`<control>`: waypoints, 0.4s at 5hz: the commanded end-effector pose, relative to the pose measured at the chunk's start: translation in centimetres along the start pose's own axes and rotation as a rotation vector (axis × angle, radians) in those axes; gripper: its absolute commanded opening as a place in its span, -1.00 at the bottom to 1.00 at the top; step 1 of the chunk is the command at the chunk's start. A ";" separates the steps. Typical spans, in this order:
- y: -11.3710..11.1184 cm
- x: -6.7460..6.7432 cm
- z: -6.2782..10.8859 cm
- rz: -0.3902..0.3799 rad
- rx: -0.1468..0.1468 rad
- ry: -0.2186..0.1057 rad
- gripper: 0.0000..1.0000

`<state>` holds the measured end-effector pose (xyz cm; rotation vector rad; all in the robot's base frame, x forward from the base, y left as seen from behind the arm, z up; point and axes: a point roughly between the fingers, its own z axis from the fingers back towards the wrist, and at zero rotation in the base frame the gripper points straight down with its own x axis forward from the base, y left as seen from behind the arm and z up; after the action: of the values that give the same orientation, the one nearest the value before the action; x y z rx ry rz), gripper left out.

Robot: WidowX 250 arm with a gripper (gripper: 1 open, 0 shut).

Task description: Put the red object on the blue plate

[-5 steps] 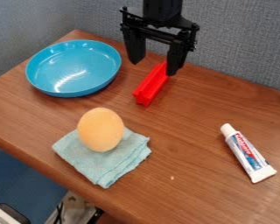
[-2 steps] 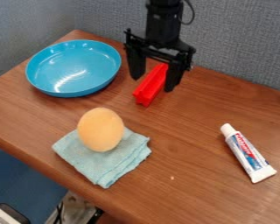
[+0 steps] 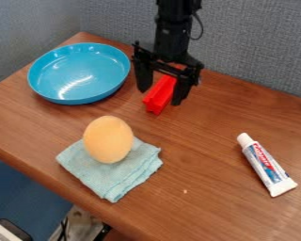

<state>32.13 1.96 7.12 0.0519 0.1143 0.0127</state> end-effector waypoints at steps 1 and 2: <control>1.3 1.2 1.0 0.020 0.015 -0.057 1.00; 1.7 1.5 0.5 0.025 0.018 -0.052 1.00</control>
<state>32.83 2.89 6.11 0.0594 0.1154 0.0209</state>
